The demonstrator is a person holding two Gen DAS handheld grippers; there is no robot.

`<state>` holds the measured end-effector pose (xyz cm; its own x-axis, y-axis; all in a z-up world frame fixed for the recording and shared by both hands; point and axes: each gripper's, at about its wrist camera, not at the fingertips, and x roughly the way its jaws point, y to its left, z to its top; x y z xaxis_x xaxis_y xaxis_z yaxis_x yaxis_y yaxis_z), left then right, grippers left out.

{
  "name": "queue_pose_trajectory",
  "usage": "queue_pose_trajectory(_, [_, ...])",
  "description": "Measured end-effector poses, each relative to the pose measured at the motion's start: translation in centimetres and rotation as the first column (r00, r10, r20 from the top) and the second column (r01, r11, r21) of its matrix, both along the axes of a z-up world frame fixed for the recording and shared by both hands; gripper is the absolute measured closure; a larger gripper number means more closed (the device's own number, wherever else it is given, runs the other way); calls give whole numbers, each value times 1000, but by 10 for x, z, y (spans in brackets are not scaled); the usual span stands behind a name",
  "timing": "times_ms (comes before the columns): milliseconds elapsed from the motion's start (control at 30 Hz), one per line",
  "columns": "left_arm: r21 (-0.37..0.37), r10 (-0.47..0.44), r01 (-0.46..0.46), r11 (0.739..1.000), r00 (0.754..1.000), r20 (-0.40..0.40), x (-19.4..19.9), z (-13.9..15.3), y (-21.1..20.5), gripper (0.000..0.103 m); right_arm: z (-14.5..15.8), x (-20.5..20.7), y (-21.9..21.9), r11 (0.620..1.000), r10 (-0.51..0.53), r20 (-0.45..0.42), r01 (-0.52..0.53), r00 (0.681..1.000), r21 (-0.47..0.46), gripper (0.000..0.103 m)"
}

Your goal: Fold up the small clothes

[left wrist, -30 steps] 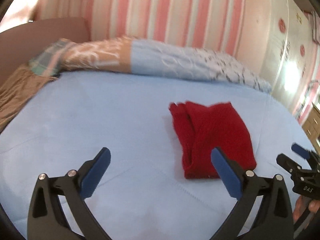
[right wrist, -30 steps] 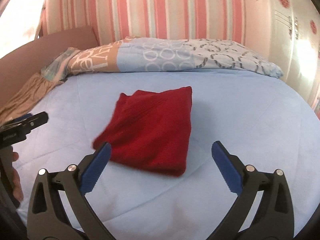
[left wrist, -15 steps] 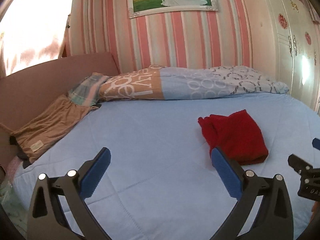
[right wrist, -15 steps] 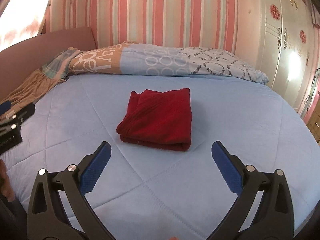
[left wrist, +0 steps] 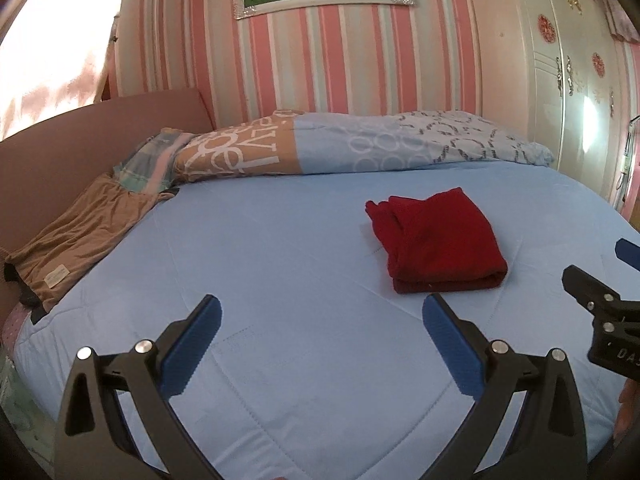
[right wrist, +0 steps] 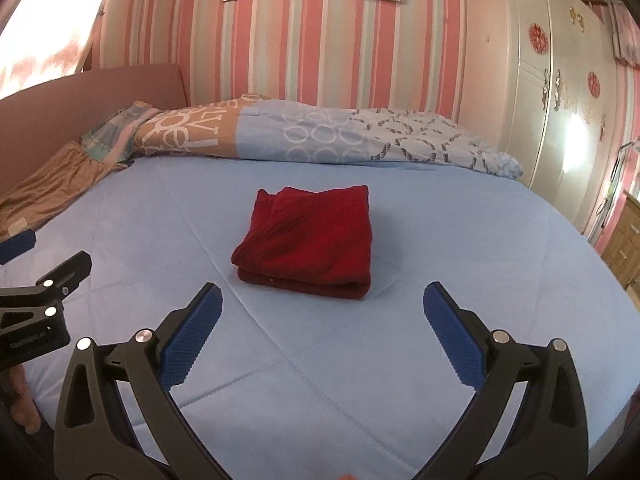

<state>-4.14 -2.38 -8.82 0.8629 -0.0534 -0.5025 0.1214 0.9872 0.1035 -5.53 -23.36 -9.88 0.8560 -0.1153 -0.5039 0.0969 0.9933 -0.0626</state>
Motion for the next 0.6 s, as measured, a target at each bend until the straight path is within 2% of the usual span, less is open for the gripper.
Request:
queue_pose_trajectory(433, [-21,4,-4,1000,1000,-2,-4,0,0,2,4,-6,-8,999,-24,17,24,1000,29,3])
queue_pose_trajectory(600, [-37,-2,2,999,1000,1,-5,2,-1,2,5,-15,-10,999,-37,67,35,997,33,3])
